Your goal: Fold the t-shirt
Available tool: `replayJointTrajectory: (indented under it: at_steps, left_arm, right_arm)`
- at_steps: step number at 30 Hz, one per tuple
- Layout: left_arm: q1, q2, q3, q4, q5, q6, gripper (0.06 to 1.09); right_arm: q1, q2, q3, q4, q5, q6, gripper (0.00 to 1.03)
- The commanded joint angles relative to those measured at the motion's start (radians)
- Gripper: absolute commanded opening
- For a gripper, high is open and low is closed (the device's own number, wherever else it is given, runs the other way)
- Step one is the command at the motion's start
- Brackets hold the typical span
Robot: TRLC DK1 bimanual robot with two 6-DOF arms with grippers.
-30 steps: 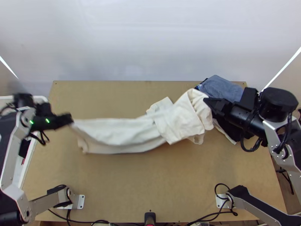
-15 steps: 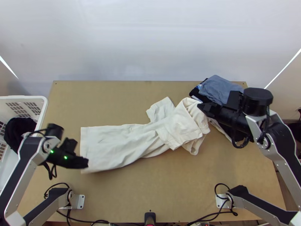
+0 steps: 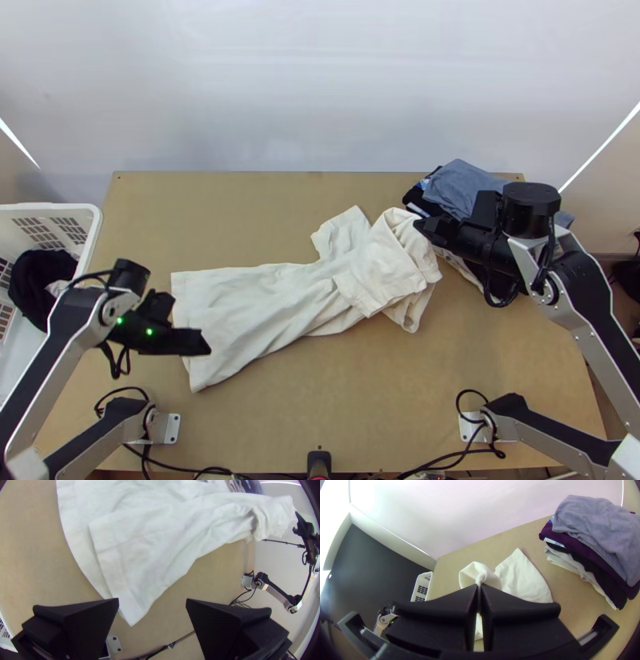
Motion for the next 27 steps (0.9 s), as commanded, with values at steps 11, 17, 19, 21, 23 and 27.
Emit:
replayJointTrajectory:
  at_steps: [11,17,19,21,23,27]
  left_arm:
    - [0.116,0.163,-0.039,0.259,-0.028,0.054,0.54]
    - [0.132,0.224,-0.065,0.302,-0.117,0.054,0.55]
    - [0.147,0.229,-0.069,0.310,-0.122,0.059,0.55]
    - [0.150,0.232,-0.075,0.317,-0.122,0.059,0.55]
    - [0.152,0.241,-0.085,0.331,-0.121,0.059,0.55]
    - [0.150,0.258,-0.095,0.340,-0.119,0.048,0.55]
  right_arm:
    - [0.000,0.009,0.004,0.019,0.002,0.014,0.03]
    - [0.000,0.006,0.001,0.023,0.002,0.017,0.03]
    - [0.000,0.006,0.001,0.023,0.002,0.017,0.03]
    - [0.000,0.004,-0.002,0.023,0.002,0.017,0.03]
    - [0.000,0.006,-0.002,0.025,0.001,0.017,0.03]
    - [0.000,0.006,0.001,0.029,0.001,0.021,0.03]
